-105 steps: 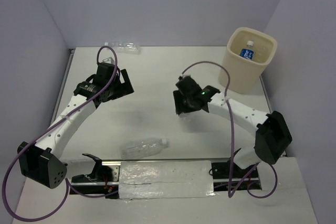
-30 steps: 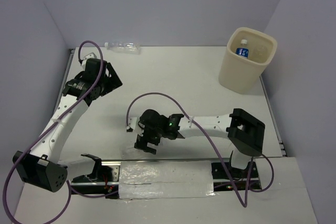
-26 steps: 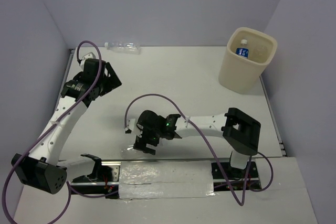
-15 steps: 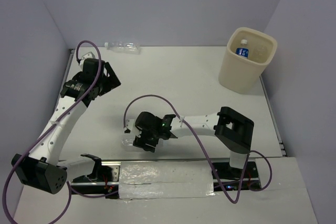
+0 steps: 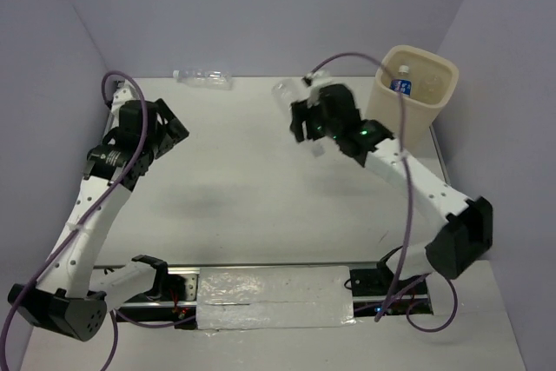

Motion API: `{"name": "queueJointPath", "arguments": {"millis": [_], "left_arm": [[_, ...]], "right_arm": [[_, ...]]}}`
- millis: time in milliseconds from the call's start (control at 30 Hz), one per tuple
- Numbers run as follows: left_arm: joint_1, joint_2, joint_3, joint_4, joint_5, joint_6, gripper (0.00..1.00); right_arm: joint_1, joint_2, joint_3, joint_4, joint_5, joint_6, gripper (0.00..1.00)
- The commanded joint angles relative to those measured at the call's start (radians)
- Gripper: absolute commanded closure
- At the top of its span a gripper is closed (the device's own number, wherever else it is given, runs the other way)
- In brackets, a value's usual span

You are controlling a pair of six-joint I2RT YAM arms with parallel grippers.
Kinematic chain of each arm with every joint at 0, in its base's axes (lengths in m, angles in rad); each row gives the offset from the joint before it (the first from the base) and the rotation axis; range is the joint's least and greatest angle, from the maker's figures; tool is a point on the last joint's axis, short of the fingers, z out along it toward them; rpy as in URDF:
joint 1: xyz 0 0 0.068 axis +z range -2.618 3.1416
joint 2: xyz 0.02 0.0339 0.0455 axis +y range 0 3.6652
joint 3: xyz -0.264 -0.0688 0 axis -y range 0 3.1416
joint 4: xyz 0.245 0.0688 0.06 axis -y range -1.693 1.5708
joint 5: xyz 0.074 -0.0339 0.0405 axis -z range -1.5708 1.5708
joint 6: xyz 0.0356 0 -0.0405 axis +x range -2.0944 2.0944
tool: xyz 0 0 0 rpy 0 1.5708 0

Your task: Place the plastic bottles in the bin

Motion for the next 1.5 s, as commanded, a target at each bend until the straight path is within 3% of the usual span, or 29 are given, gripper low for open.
{"name": "queueJointPath", "arguments": {"millis": [0,167,267,467,600,867,933,967,1067,1467], "left_arm": [[0.007,-0.051,-0.006,0.06,-0.023,-0.029,0.01],[0.009,-0.028,0.023,0.042,-0.036,-0.018,0.01],[0.012,-0.019,0.032,0.045,-0.034,-0.005,0.01],[0.012,-0.016,0.026,0.045,-0.049,0.008,0.01],[0.013,-0.017,0.009,0.063,-0.04,0.008,0.01],[0.015,-0.002,0.011,0.075,-0.022,0.011,0.01],[0.016,0.044,0.031,0.069,0.007,0.026,0.01],[0.016,0.07,0.046,0.057,0.013,0.023,0.01],[0.018,0.158,0.1,0.046,0.042,0.014,0.01],[0.08,0.599,0.417,0.067,0.263,-0.113,0.01]], "right_arm": [[-0.102,-0.138,0.096,0.052,0.099,0.039,0.5],[-0.303,-0.161,0.222,0.113,0.321,0.074,0.41],[-0.387,-0.167,0.194,0.279,0.441,0.011,0.41],[-0.585,-0.068,0.214,0.492,0.49,0.005,0.41],[-0.622,0.037,0.198,0.639,0.576,-0.053,0.39],[-0.668,0.103,0.104,0.731,0.631,-0.067,0.32],[-0.668,0.114,0.087,0.73,0.622,-0.076,0.22],[-0.668,0.121,0.084,0.71,0.62,-0.076,0.12],[-0.668,0.131,0.09,0.652,0.625,-0.054,0.0],[-0.658,-0.132,0.026,0.571,0.521,0.011,0.0]]}}
